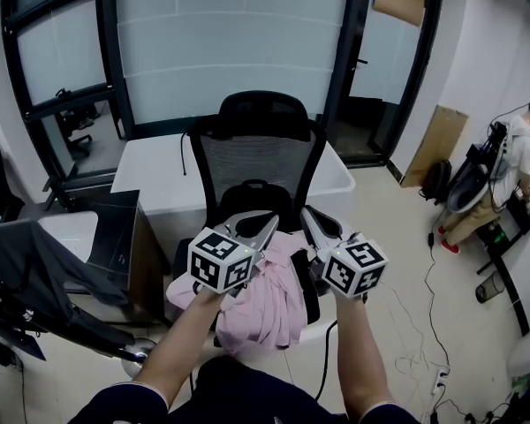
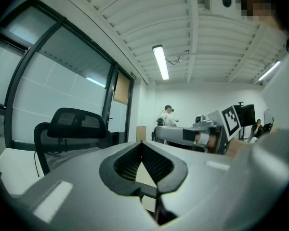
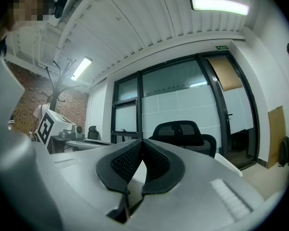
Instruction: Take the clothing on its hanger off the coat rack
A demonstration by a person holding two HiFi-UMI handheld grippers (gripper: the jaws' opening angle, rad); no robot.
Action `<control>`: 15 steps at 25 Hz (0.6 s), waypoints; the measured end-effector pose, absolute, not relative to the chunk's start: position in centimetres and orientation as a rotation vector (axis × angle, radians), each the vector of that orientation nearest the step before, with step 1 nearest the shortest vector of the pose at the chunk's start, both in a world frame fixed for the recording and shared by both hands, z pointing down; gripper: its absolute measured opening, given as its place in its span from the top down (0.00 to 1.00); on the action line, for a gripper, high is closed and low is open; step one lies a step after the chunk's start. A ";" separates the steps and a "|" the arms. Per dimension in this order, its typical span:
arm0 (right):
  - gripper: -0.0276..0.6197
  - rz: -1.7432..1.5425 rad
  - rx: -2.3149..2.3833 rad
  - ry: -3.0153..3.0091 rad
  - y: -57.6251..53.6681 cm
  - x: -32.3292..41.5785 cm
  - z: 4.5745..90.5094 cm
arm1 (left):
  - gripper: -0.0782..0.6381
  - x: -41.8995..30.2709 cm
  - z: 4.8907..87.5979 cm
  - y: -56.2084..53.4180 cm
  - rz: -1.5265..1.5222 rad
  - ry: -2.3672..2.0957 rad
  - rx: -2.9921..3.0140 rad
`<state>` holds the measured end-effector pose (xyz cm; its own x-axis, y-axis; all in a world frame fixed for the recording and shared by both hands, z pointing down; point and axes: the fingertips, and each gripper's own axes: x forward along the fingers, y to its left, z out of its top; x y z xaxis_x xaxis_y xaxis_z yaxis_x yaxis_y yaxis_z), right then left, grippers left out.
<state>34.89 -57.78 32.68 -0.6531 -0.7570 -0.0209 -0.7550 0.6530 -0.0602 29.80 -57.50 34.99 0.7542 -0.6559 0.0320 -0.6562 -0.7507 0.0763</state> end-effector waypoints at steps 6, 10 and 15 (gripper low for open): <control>0.95 -0.064 -1.285 2.809 -57.7 35.5 32.3 | 0.88 30.0 34.8 -57.7 -0.002 -1.095 2.857; 0.95 -0.062 -1.275 2.812 -57.7 35.4 32.3 | 0.88 30.0 34.6 -57.7 -0.008 -1.098 2.856; 0.95 -0.070 -1.262 2.814 -57.8 35.5 32.3 | 0.88 30.0 34.6 -57.8 -0.005 -1.113 2.847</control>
<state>35.47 -57.77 32.32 -0.6638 -0.7471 -0.0336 -0.7445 0.6644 -0.0648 29.99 -57.85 34.61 0.7355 -0.6770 0.0276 -0.6767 -0.7319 0.0805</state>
